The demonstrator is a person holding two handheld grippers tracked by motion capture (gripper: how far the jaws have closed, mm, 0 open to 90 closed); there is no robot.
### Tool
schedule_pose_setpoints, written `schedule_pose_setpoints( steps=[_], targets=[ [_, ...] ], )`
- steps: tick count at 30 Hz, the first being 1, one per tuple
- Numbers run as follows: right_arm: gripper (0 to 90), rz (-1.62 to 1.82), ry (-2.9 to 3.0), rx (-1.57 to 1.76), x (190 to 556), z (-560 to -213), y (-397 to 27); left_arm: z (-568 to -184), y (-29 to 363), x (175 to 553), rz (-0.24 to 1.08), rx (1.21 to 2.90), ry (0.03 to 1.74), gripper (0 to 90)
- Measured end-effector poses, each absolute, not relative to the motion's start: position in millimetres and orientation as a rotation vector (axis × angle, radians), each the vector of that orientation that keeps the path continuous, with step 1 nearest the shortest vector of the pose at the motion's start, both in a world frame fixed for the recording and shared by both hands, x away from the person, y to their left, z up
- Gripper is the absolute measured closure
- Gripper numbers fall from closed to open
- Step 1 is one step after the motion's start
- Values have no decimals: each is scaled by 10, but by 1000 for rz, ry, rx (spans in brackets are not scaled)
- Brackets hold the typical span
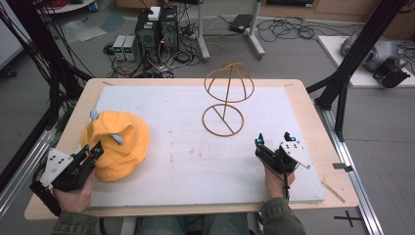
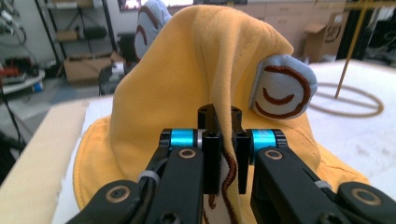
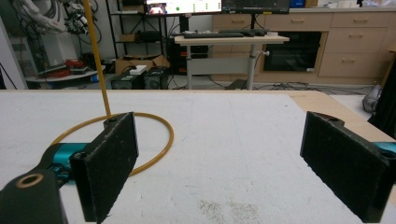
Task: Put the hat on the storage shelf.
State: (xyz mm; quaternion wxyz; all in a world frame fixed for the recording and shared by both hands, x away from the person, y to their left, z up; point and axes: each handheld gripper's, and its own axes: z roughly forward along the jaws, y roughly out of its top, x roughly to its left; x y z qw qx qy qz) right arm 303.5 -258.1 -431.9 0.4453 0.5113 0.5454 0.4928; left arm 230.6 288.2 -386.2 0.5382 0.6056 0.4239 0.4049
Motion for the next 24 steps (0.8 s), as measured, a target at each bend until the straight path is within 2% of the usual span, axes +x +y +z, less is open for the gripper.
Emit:
schedule_pose_setpoints(
  steps=[10,19,24],
  targets=[
    [110,1218,1366,1261,3051,-4330,-2551,-3418,2811,2526,962,1318,911,869],
    [110,1219,1380,1250,3066,-4337,-2535,-3018,2582,2832,952,1288,851,869],
    [110,1218,1376,1241,3083,-4338,-2540,-2627,2338,3062,928,1285,781,869]
  ],
)
